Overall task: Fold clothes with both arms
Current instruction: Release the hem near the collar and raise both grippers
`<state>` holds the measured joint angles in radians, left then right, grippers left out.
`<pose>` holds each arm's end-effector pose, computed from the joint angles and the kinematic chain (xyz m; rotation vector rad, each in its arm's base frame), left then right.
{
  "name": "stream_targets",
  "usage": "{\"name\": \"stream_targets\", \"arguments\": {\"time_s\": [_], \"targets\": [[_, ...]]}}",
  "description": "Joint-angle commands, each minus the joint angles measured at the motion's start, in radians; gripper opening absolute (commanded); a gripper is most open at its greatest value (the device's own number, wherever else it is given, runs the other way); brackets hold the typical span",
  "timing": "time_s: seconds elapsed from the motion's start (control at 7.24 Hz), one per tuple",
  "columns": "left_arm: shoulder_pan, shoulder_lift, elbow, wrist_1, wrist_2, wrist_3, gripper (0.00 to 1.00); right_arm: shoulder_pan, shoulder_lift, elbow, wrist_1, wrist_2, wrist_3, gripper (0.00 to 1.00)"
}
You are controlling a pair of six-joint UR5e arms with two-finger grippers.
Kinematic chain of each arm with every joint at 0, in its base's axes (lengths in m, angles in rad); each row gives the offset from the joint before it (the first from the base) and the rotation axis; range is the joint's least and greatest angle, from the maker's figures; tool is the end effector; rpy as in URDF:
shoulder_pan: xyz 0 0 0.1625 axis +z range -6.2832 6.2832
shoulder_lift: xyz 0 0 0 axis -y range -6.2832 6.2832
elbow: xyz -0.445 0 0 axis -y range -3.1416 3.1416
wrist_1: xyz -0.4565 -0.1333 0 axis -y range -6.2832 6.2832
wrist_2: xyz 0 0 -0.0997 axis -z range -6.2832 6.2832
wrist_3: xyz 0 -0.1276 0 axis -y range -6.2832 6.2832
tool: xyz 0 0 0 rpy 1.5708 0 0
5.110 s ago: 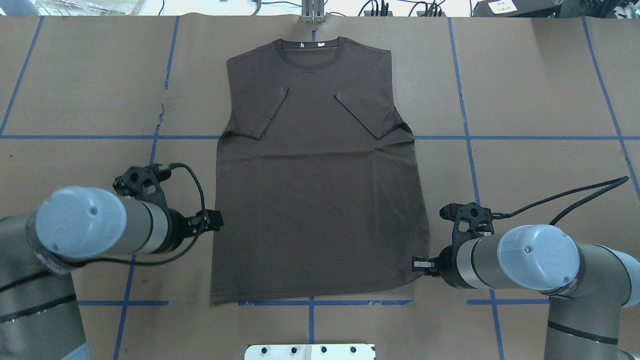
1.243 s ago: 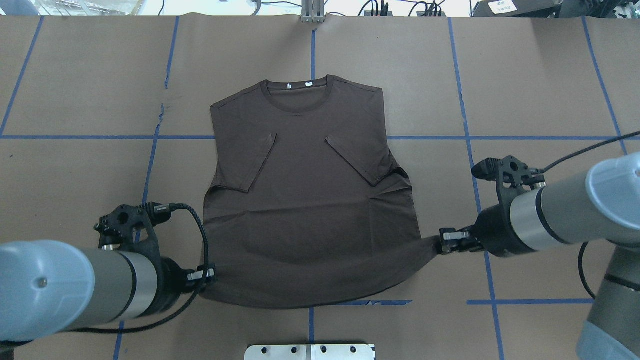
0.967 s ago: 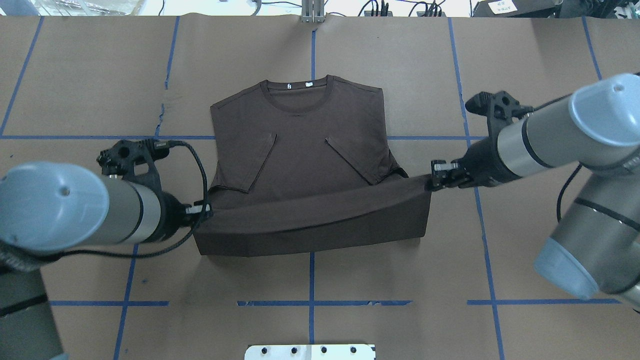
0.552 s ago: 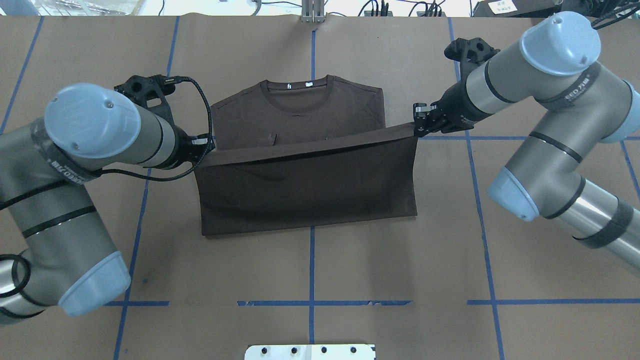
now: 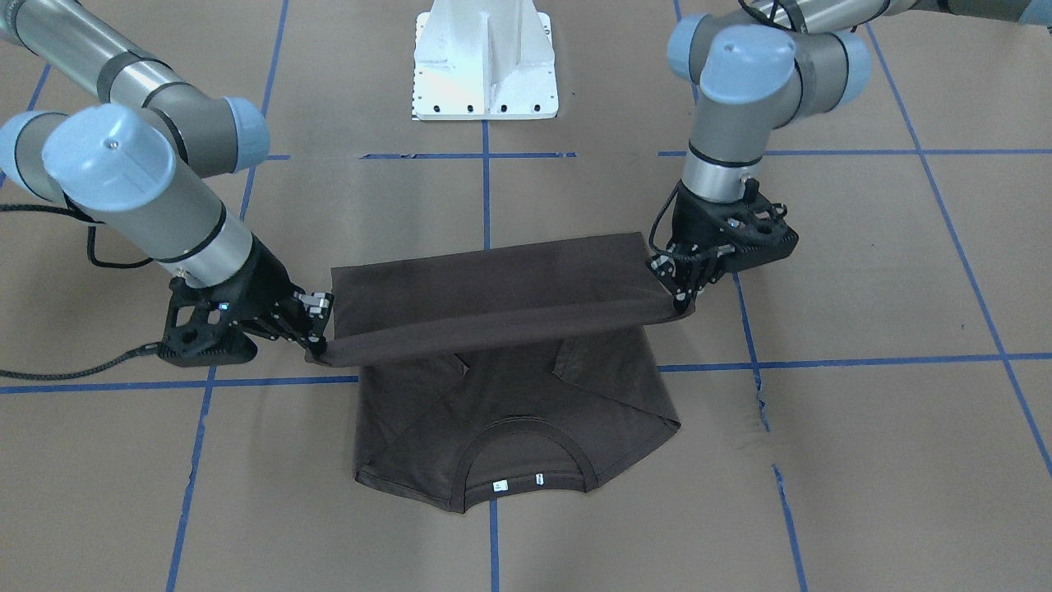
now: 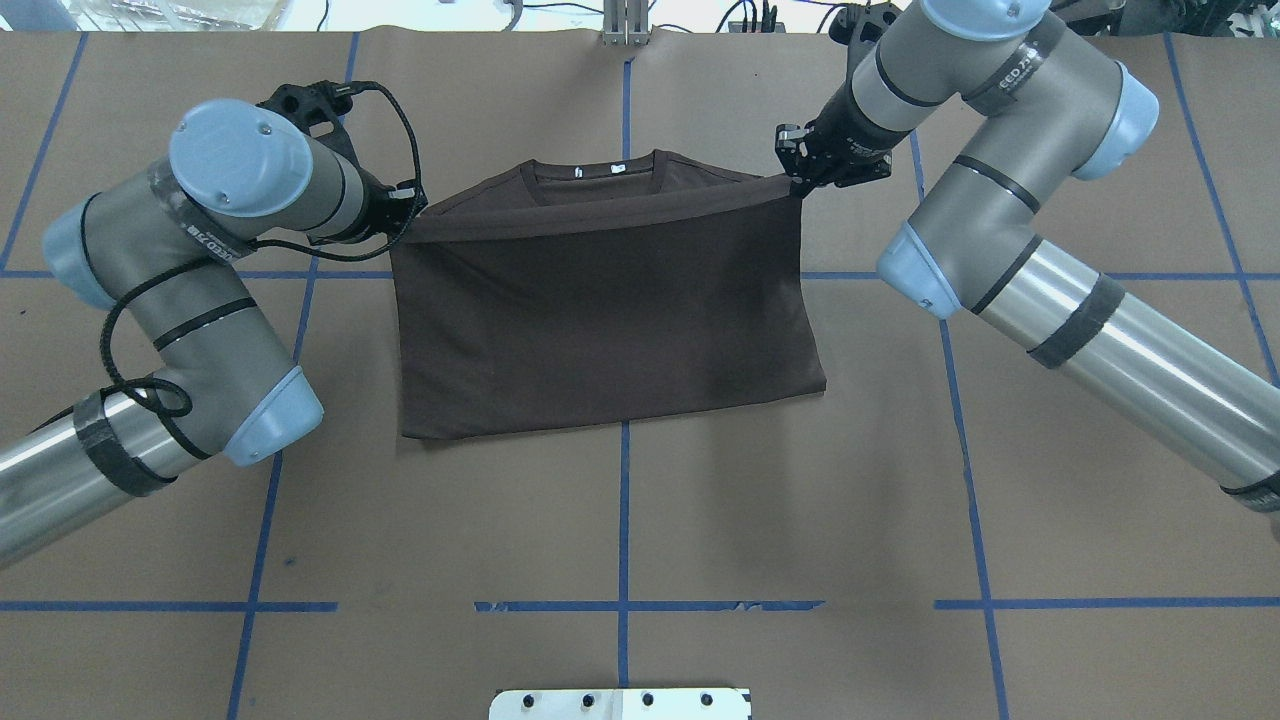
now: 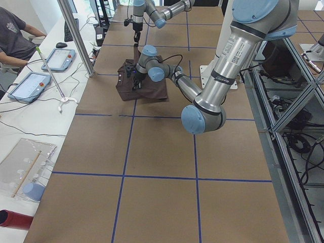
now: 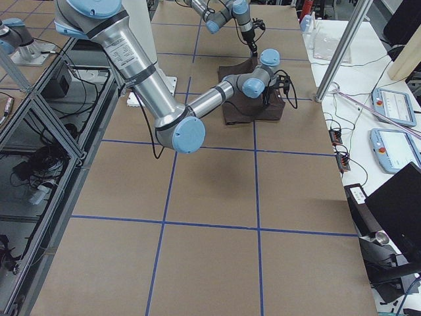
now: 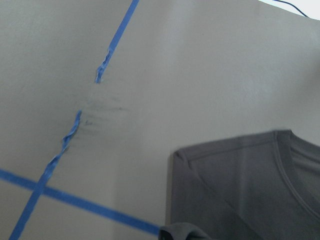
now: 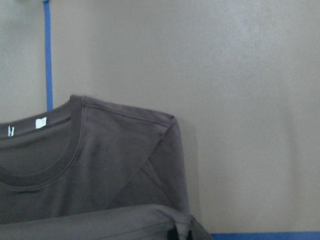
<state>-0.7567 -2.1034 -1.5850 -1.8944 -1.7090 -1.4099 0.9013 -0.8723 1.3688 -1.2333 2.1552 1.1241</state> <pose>0.4854 -0.6174 0.3137 0.2718 0.8457 -0.4965 -0.4678 -0.6925 0.2835 0.0756 -0.9744 0.1743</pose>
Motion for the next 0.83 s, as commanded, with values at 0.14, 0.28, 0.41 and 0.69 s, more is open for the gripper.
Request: {"name": "stream_targets", "arguments": {"time_s": [0.14,0.28,0.41,0.69], "targets": [[-0.019,-0.055,0.155,-0.103,0.005,0.020,0.00,0.008,0.126,-0.204,0.000,-0.026,-0.001,0.00],[-0.019,-0.058,0.160,-0.103,0.005,0.020,0.00,0.008,0.157,-0.249,0.001,-0.032,-0.001,0.00],[-0.018,-0.061,0.161,-0.103,0.005,0.020,0.00,0.007,0.162,-0.254,0.001,-0.043,-0.001,0.00],[-0.018,-0.072,0.162,-0.101,0.005,0.020,0.00,0.005,0.177,-0.254,0.000,-0.044,0.000,0.00]]}}
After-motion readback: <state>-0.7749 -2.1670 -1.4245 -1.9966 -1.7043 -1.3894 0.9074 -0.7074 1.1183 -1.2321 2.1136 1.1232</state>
